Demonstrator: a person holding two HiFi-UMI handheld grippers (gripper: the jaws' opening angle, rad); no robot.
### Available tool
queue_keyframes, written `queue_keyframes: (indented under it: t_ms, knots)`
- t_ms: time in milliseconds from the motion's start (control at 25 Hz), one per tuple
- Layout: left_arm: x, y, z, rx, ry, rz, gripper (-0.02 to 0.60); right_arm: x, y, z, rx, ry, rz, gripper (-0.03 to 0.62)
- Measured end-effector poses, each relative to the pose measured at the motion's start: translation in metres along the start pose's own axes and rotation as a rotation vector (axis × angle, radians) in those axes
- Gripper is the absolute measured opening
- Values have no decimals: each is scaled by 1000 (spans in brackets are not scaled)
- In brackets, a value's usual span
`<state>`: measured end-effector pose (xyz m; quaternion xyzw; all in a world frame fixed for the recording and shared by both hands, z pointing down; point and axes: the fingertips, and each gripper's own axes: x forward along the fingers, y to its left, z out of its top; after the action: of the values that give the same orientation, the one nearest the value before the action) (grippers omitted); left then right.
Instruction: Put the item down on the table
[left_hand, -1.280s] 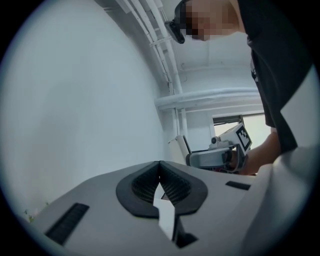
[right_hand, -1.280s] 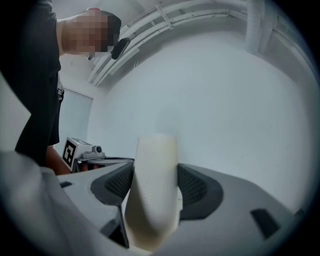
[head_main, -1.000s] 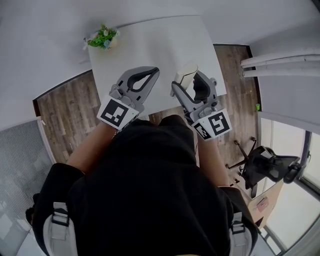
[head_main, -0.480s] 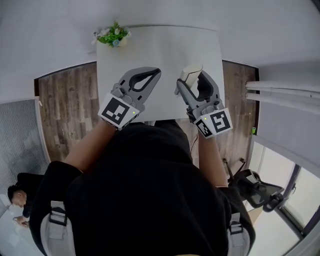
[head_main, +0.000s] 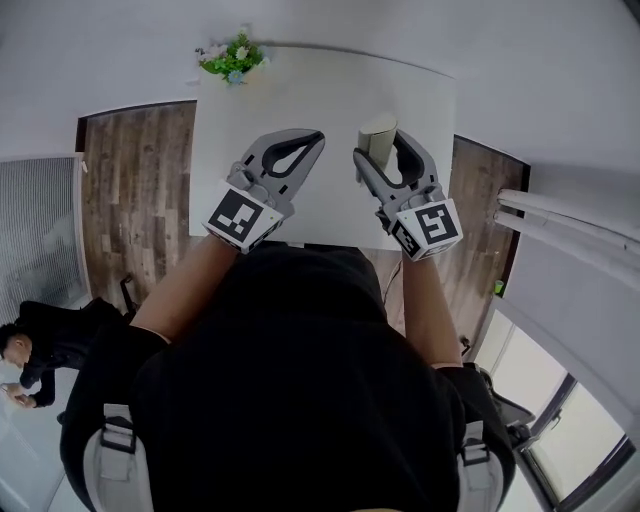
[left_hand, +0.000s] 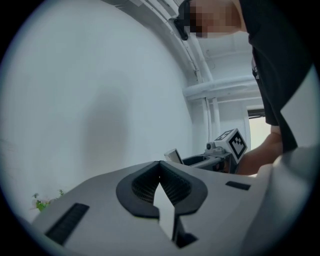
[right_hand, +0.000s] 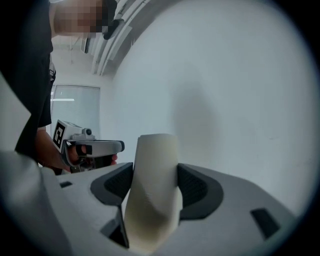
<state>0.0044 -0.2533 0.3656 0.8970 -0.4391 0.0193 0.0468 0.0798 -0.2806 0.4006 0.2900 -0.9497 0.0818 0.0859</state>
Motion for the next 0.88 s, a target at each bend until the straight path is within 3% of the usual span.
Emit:
queue_keyframes:
  t_ms: [880]
  knots:
    - [22,7,-62,-38,96,119,-6,44,-44,-117,-138,391,131,282]
